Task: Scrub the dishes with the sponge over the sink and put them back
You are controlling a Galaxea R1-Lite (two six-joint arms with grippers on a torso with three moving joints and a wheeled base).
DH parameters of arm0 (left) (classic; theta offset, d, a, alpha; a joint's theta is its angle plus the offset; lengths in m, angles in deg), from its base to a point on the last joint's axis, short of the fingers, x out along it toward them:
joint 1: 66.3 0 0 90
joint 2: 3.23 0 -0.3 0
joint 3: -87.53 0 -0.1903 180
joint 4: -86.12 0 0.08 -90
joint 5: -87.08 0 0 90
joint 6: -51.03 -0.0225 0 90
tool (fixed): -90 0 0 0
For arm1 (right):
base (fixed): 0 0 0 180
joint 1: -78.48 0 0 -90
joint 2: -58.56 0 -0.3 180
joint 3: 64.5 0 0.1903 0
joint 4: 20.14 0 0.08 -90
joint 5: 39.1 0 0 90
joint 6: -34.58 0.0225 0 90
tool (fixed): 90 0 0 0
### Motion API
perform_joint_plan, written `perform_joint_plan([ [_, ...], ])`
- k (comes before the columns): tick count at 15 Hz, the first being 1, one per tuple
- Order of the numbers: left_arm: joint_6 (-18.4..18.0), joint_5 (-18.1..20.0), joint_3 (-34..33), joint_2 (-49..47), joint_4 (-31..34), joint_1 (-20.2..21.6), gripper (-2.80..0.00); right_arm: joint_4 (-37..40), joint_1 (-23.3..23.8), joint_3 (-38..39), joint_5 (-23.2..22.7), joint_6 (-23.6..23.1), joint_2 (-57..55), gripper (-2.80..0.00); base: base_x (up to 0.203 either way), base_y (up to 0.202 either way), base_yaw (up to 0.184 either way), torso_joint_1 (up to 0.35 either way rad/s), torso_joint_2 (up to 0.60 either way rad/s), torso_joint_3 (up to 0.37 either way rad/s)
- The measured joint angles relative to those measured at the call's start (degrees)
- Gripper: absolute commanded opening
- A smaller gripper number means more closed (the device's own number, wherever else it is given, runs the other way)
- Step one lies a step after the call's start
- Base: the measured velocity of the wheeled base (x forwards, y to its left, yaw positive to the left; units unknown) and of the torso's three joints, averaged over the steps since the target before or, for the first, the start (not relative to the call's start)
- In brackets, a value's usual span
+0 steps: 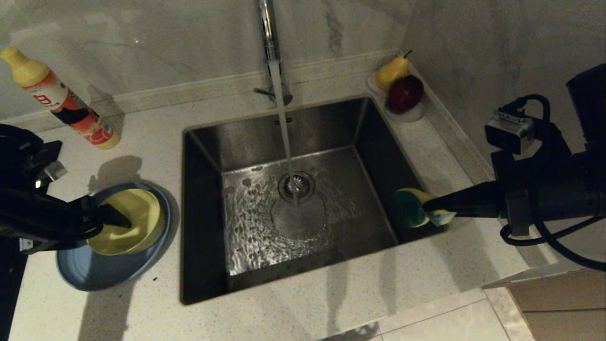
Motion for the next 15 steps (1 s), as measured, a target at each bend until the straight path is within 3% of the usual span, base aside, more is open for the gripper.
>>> perform_joint_plan([
  [2,-0.01,-2.09,0.40,-0.33,-0.76,0.00,0.00,-0.02,-0.02,0.00,-0.02,-0.02,-0.24,-2.80,0.000,0.000,0.000,0.000,0.00,0.000],
  [13,1.24,-2.12,0.60,-0.65,-0.77,-0.02,0.00,0.00,-0.04,-0.38,-0.06,0.00,-0.11,-2.80,0.000,0.000,0.000,0.000,0.00,0.000],
  [14,1.22,-2.23,0.60,-0.54,-0.77,-0.02,-2.80,0.00,-0.04,-0.35,-0.04,-0.01,-0.06,-2.80,0.000,0.000,0.000,0.000,0.00,0.000],
  [15,1.26,-2.34,0.71,-0.44,-0.73,-0.02,-2.80,0.01,-0.04,-0.33,-0.06,-0.02,-0.04,-2.80,0.000,0.000,0.000,0.000,0.00,0.000],
])
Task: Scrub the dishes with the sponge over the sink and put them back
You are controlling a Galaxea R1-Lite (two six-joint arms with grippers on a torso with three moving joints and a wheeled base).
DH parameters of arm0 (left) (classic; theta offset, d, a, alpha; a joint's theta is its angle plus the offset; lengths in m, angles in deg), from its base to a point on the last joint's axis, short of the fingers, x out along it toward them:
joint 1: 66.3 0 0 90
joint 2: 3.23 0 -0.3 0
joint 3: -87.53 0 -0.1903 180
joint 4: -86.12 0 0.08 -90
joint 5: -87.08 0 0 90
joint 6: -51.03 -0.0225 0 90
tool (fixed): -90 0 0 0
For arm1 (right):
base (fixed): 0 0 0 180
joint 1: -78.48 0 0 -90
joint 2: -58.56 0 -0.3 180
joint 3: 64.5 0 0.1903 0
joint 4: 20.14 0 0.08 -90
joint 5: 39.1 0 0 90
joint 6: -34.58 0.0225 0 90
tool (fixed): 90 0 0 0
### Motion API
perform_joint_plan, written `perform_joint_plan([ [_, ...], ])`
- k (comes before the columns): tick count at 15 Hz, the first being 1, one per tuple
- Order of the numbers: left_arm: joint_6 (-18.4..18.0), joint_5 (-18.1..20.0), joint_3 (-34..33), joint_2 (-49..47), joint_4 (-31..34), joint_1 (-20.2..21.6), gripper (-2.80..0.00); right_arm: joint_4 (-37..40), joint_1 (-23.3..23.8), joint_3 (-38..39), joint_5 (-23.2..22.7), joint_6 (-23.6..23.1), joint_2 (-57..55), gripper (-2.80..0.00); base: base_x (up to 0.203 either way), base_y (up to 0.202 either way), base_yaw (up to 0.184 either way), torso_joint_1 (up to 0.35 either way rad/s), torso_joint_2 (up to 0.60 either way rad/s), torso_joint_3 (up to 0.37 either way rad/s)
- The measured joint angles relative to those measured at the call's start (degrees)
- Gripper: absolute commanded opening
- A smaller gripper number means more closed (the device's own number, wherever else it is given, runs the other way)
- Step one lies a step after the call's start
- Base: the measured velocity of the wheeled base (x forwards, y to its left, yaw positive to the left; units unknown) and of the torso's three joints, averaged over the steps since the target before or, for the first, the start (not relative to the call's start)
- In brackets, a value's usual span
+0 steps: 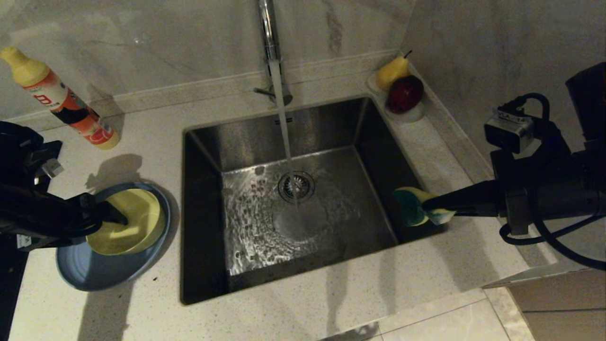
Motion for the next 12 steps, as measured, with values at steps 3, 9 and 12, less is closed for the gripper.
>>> perform_joint_plan([
  [3,0.11,0.13,0.38,0.19,0.17,0.02,-2.80,-0.01,0.00,0.00,0.00,0.02,0.10,-2.80,0.000,0.000,0.000,0.000,0.00,0.000],
  [9,0.16,0.46,0.00,0.34,0.33,-0.20,-2.80,-0.04,0.27,0.30,0.02,0.02,0.45,-2.80,0.000,0.000,0.000,0.000,0.00,0.000],
  [12,0.02,0.13,-0.06,0.45,0.36,-0.15,-2.80,-0.09,0.27,0.53,-0.07,-0.06,0.43,-2.80,0.000,0.000,0.000,0.000,0.00,0.000],
])
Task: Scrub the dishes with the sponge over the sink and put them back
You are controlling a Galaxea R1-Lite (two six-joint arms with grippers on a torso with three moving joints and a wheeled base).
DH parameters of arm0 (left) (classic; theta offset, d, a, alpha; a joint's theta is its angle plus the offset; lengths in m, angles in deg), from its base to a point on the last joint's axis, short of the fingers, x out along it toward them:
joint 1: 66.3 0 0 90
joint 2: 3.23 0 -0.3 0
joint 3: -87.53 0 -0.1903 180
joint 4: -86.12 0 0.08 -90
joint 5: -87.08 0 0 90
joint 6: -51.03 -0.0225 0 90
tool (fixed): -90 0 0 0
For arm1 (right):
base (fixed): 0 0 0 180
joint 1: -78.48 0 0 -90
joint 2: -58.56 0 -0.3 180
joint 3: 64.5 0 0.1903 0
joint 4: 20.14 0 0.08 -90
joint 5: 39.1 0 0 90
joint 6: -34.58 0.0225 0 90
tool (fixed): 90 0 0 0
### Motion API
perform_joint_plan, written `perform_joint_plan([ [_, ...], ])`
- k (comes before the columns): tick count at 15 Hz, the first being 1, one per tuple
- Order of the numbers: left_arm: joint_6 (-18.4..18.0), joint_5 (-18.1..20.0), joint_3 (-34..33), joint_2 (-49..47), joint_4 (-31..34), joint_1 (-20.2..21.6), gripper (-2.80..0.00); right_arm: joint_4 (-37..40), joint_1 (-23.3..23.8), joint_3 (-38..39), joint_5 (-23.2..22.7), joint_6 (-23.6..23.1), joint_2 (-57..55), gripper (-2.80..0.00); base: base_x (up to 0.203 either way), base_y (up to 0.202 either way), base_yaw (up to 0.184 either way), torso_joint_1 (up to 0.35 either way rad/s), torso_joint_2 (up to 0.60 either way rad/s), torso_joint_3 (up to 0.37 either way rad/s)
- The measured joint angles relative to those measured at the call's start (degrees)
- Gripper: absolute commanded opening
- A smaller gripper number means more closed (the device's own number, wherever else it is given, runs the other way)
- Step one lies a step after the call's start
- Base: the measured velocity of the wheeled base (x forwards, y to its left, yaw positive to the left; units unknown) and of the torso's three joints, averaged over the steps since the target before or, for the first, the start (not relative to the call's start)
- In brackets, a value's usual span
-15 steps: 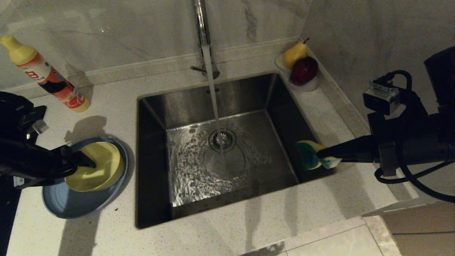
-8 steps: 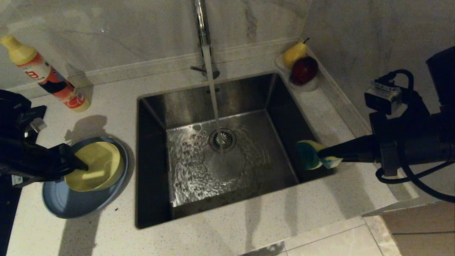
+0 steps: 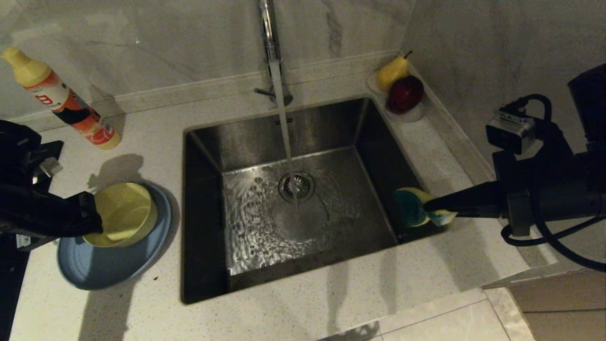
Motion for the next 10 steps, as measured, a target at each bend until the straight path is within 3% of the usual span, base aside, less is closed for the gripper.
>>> perform_joint_plan([
  [4,-0.34,-0.22,0.81,0.24,0.33,0.38,-2.80,-0.07,0.00,0.94,-0.04,0.00,0.02,-2.80,0.000,0.000,0.000,0.000,0.00,0.000],
  [10,1.99,-0.05,5.53,3.83,1.71,1.00,-2.80,-0.11,0.00,1.13,-0.11,0.00,0.18,-2.80,0.000,0.000,0.000,0.000,0.00,0.000],
])
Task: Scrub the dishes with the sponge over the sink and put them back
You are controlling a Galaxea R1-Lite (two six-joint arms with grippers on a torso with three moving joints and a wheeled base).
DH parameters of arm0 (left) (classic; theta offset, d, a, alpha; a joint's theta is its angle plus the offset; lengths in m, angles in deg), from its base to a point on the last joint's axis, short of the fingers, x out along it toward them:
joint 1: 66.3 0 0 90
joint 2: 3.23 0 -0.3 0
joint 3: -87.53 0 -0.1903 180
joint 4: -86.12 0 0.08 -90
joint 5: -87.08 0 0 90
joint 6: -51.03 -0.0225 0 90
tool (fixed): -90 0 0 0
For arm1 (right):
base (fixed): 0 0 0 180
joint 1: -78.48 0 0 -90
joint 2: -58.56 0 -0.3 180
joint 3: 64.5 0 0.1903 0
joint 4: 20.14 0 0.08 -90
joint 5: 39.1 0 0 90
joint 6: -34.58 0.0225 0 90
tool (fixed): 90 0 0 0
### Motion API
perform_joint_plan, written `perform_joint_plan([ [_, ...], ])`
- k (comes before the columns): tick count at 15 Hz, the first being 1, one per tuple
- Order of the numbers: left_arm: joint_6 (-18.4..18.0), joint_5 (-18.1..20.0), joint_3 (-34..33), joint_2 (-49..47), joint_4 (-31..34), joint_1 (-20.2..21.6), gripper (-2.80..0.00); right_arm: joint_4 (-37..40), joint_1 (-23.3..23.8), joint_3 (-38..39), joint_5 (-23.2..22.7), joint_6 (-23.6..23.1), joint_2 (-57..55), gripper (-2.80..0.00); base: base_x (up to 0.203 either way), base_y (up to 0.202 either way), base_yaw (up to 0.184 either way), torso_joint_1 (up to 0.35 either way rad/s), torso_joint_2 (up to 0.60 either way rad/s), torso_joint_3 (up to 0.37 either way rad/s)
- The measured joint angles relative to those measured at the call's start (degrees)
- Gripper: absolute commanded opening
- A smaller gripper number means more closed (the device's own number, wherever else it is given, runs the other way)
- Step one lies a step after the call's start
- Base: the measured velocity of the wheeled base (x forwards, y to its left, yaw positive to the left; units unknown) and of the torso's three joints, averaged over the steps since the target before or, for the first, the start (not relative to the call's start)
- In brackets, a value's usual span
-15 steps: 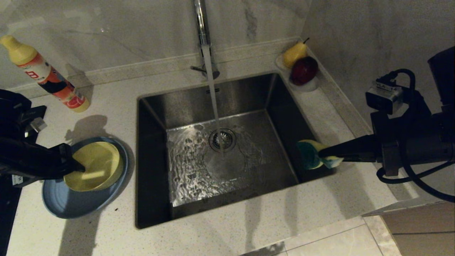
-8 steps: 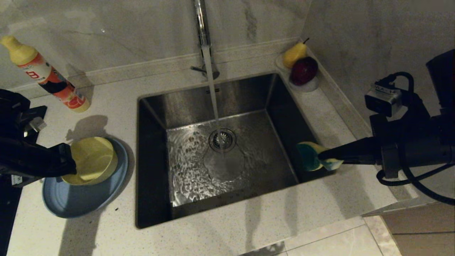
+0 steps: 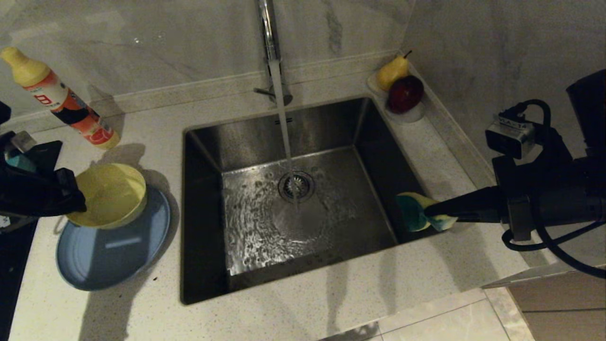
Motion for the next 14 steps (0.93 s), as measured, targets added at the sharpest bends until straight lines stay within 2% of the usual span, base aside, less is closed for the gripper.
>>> perform_joint_plan([
  [7,2.11,0.94,11.60,6.07,8.52,-0.87,-2.80,-0.06,0.00,0.16,-0.06,-0.02,-0.49,-2.80,0.000,0.000,0.000,0.000,0.00,0.000],
  [10,8.77,1.28,14.86,6.52,8.87,-5.71,-2.80,-1.03,-0.13,0.18,-0.15,0.00,-0.79,-2.80,0.000,0.000,0.000,0.000,0.00,0.000],
  [12,11.26,0.82,15.66,5.67,8.61,-10.75,-2.80,-1.19,-0.50,0.16,-0.11,0.00,-0.94,-2.80,0.000,0.000,0.000,0.000,0.00,0.000],
  [14,12.92,-1.44,16.58,3.61,7.97,-16.08,-2.80,-1.19,-0.57,0.13,-0.04,0.04,-1.15,-2.80,0.000,0.000,0.000,0.000,0.00,0.000],
])
